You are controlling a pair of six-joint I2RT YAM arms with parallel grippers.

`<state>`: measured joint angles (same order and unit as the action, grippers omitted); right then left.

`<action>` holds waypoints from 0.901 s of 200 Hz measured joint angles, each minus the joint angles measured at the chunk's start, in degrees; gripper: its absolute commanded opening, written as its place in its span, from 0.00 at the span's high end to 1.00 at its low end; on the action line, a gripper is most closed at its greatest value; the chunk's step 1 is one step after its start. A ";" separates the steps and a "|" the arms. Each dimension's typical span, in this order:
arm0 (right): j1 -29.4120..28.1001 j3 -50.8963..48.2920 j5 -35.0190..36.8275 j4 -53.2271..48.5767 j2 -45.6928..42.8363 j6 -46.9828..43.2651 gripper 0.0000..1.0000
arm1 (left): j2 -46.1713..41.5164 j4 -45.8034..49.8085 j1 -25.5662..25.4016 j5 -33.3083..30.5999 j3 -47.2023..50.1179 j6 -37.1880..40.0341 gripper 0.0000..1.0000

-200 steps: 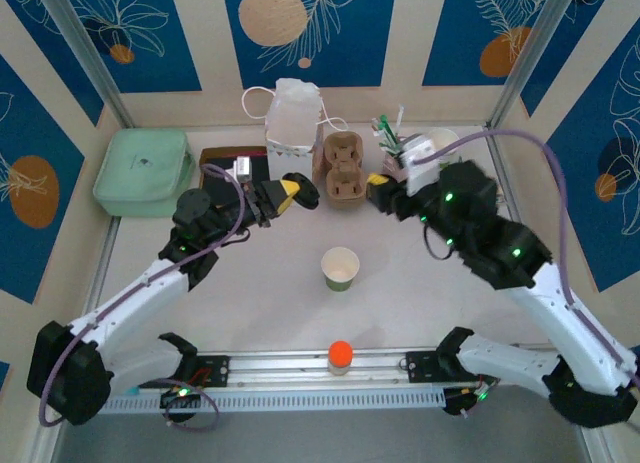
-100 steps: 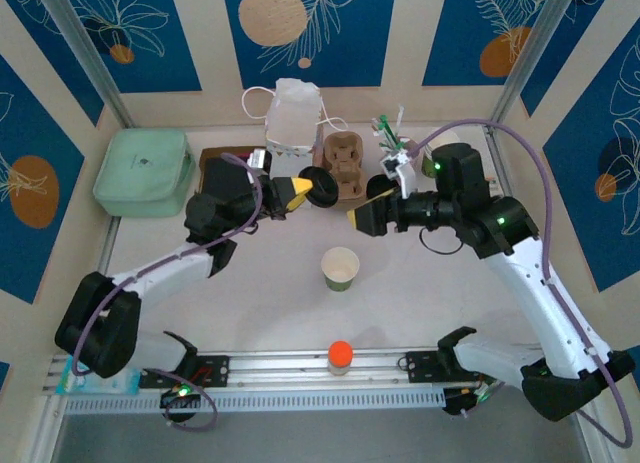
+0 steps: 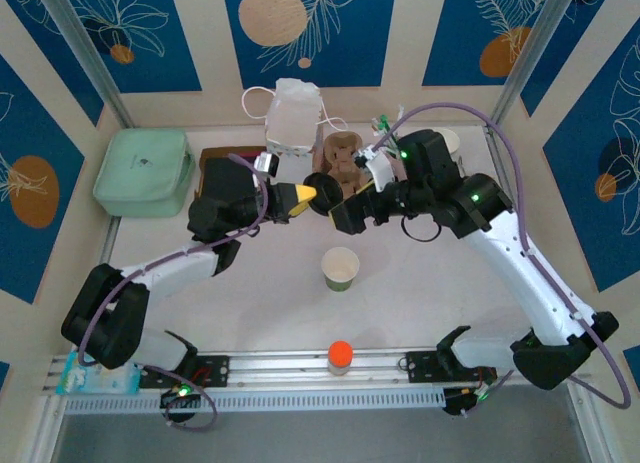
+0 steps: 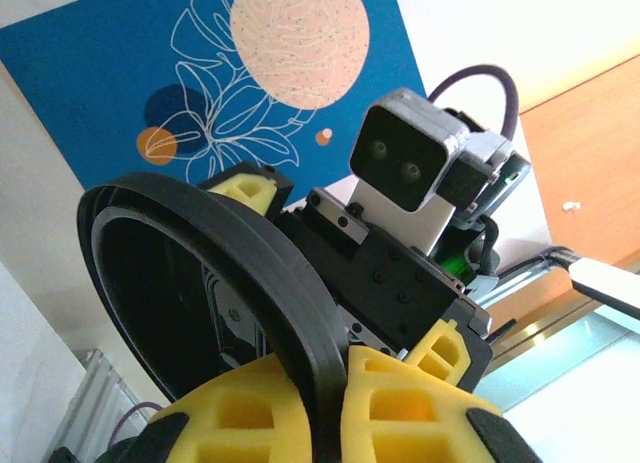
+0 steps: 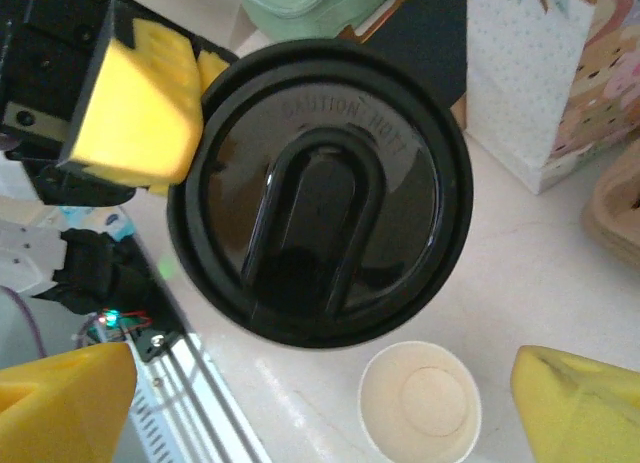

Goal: Pack the takeout coffee

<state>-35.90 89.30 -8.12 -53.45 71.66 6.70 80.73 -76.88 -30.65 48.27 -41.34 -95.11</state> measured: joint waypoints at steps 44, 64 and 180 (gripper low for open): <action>-4.46 3.87 4.59 -1.09 3.37 -2.93 0.02 | -0.02 -0.28 -0.28 0.68 0.11 0.02 0.90; -4.48 4.72 5.38 -1.44 4.33 -3.63 0.03 | -0.04 -0.31 -0.39 1.03 0.55 0.04 0.90; -3.54 6.38 3.15 -1.90 6.47 -4.63 0.07 | -2.27 -0.46 -0.61 1.73 2.10 0.68 0.89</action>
<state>-39.44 95.68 -4.97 -55.35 78.13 2.07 78.46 -77.34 -31.27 50.00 -39.24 -94.43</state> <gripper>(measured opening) 0.942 0.114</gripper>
